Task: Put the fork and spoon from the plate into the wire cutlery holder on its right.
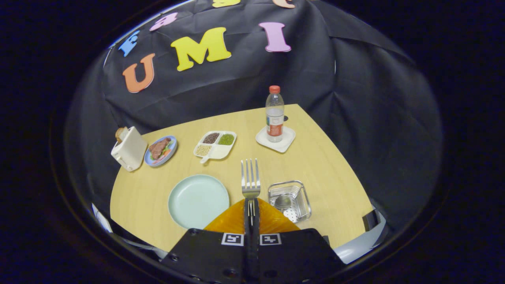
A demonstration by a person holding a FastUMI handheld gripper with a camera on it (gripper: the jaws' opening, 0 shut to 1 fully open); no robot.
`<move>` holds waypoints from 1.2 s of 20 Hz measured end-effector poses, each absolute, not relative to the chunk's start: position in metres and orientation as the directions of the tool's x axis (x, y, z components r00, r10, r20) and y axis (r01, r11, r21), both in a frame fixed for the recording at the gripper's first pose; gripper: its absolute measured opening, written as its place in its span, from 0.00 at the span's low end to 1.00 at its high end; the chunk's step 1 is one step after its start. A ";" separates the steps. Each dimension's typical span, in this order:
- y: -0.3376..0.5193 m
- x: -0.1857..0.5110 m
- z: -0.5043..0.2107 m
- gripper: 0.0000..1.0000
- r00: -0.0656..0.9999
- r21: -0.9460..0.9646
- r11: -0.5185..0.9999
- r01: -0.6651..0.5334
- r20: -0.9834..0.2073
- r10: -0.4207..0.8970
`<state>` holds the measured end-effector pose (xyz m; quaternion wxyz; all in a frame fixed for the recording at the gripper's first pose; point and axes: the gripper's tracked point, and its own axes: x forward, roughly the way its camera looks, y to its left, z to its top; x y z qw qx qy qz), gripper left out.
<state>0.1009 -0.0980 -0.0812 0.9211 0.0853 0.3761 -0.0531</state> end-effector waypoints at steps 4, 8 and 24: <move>-0.129 0.097 -0.090 0.00 0.699 0.114 0.973 0.199 -0.713 -0.059; -0.142 0.093 -0.119 0.00 0.650 0.110 0.970 0.215 -0.758 -0.058; -0.145 0.088 -0.107 0.21 0.691 0.144 0.966 0.217 -0.721 -0.047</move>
